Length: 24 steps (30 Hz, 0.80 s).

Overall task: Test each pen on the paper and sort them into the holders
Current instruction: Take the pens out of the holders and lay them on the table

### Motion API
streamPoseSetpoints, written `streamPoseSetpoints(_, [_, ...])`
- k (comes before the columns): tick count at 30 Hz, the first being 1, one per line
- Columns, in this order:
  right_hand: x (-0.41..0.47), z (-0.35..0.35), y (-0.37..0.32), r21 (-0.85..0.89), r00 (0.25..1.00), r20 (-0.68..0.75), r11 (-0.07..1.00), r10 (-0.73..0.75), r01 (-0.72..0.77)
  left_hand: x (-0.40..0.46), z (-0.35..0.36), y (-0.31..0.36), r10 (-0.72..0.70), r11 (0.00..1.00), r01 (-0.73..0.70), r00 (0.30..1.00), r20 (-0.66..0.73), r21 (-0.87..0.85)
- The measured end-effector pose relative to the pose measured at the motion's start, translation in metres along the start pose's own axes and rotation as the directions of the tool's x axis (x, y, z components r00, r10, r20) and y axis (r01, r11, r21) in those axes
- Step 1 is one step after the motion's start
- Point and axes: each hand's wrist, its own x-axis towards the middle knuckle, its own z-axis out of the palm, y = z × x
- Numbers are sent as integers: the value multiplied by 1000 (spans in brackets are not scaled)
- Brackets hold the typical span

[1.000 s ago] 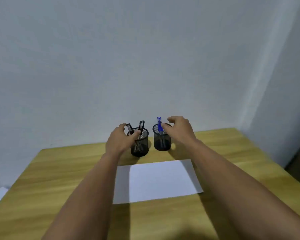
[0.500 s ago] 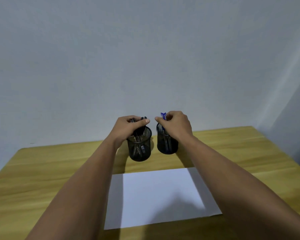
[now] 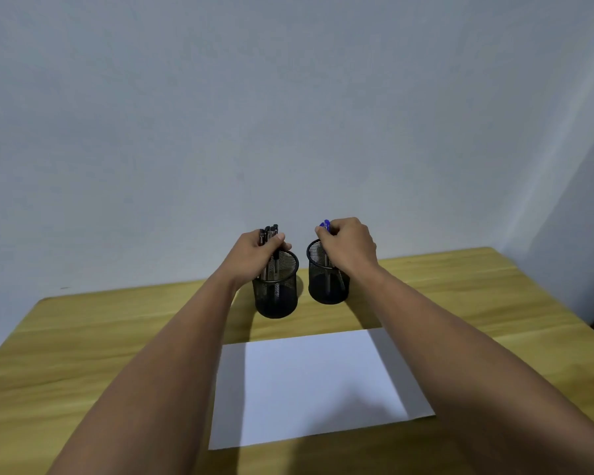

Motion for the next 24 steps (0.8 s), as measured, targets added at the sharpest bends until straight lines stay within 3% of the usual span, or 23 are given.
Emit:
streamPoseSetpoints(5, [0, -6, -4, 51, 999, -41, 998, -28, 30, -4, 5, 8, 105, 994, -103, 989, -108, 29])
streamPoseSetpoints(10, [-1, -28, -21, 303, 989, -133, 947, -69, 107, -11, 2, 34, 201, 978, -209, 951, -235, -9])
streamPoseSetpoints(13, [-7, -53, -46, 369, 978, -185, 915, -101, 164, -24, -6, 64, 208, 971, -231, 943, -260, -63])
streamPoseSetpoints(19, [-28, -87, -101, 425, 981, -137, 887, -137, 183, -68, -39, 120, 131, 987, -149, 961, -244, -55])
streamPoseSetpoints(24, [-65, -63, -131, 518, 984, 63, 849, -165, 109, -119, -75, 126, -57, 997, 65, 978, -203, 32])
